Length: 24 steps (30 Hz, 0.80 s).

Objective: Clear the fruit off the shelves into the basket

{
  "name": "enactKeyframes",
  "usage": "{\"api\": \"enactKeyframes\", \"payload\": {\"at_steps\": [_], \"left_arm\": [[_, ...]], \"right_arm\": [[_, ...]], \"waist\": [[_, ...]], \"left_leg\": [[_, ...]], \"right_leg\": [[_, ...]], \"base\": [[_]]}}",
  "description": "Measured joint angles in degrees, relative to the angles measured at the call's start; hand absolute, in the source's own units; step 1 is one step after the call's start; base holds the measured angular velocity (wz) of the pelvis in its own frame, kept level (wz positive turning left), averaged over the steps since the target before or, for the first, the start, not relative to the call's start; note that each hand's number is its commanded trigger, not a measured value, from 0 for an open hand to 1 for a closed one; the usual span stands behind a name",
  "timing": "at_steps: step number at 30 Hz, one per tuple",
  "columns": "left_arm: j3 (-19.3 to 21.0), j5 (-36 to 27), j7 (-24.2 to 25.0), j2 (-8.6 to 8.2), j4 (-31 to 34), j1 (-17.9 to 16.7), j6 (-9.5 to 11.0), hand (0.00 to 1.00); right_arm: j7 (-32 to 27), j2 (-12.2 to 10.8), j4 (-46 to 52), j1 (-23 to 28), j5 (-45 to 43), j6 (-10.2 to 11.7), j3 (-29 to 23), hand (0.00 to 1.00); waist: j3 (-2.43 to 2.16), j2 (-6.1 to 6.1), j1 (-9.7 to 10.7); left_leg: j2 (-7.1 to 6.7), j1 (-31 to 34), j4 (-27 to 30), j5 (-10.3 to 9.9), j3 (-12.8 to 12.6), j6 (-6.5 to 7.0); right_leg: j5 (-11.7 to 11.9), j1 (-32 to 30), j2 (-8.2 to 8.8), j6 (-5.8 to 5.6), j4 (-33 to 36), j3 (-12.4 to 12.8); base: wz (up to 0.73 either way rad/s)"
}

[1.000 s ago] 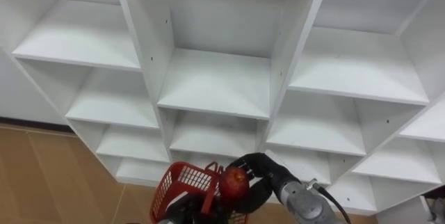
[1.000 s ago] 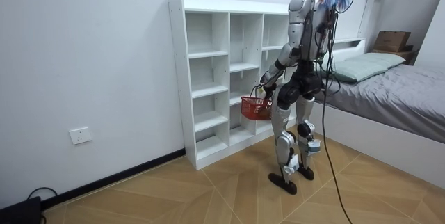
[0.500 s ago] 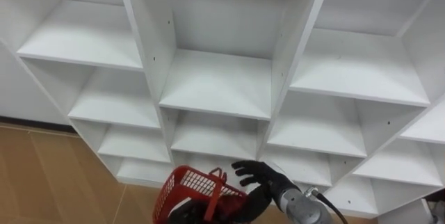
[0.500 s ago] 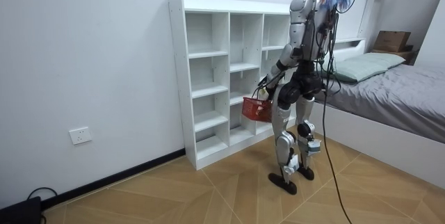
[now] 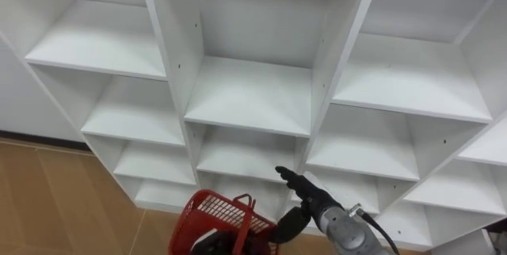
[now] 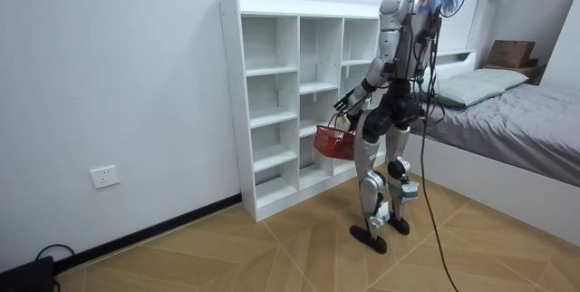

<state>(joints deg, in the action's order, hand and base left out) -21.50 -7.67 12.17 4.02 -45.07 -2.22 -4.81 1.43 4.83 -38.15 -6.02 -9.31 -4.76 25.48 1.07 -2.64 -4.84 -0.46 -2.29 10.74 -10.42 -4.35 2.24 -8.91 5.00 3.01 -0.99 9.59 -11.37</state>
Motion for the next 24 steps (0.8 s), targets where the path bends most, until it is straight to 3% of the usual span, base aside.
{"api": "enactKeyframes", "payload": {"at_steps": [24], "left_arm": [[0.1,0.7,-0.2,-0.05,0.0,0.0,0.0,1.00]], "right_arm": [[0.0,0.3,0.2,0.0,0.4,1.1,-0.6,0.00]], "waist": [[-0.21,0.43,0.3]], "left_leg": [[-0.22,0.7,0.6,0.0,1.1,0.04]], "right_leg": [[0.0,0.1,0.08,0.00,0.0,-0.5]], "base": [[0.02]]}}
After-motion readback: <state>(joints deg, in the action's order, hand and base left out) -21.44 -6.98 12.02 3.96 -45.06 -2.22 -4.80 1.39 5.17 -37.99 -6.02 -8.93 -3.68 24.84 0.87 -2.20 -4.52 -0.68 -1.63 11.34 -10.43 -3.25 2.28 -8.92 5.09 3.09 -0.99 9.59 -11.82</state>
